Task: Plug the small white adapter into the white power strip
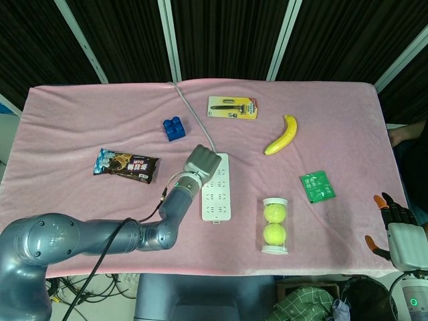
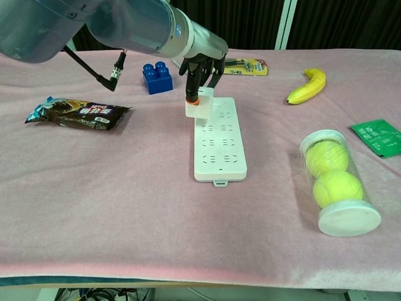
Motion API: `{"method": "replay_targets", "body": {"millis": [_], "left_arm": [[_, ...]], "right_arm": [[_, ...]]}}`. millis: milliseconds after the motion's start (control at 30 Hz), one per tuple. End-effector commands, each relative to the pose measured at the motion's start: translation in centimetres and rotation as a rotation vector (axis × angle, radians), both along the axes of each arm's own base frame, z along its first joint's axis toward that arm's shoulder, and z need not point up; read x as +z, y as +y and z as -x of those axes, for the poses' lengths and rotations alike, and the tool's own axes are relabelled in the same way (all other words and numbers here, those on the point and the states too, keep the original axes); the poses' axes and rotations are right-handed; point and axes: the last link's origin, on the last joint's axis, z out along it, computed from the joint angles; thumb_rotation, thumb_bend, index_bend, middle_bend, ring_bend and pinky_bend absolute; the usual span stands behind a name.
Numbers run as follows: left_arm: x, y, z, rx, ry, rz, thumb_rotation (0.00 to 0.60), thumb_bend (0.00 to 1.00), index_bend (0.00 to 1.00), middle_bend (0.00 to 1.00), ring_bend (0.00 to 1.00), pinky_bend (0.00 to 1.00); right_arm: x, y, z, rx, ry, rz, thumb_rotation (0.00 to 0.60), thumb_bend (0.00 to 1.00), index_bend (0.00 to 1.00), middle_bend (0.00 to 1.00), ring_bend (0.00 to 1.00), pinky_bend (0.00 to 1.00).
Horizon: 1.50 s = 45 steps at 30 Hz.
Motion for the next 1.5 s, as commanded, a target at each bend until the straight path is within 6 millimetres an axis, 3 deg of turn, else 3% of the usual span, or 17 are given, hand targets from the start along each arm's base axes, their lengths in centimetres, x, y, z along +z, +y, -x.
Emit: {"method": "replay_targets", "body": {"millis": [33,1500], "left_arm": [[-0.1,-0.1,0.0,0.004,0.005,-0.001,0.600,0.42,0.61,0.59,0.38,0.39],[-3.2,-0.9,-0.7,-0.033,0.044,0.015,0.600,0.42,0.62,0.59,0.38,0.39]], "right_arm": [[0.0,0.0,0.0,-0.001,-0.001,0.000,0.600,0.21,0.03,0.04,0.13,0.15],[0.0,0.0,0.0,-0.001,-0.008,-0.009,0.600,0.22,0.03,0.04,0.13,0.15]]}}
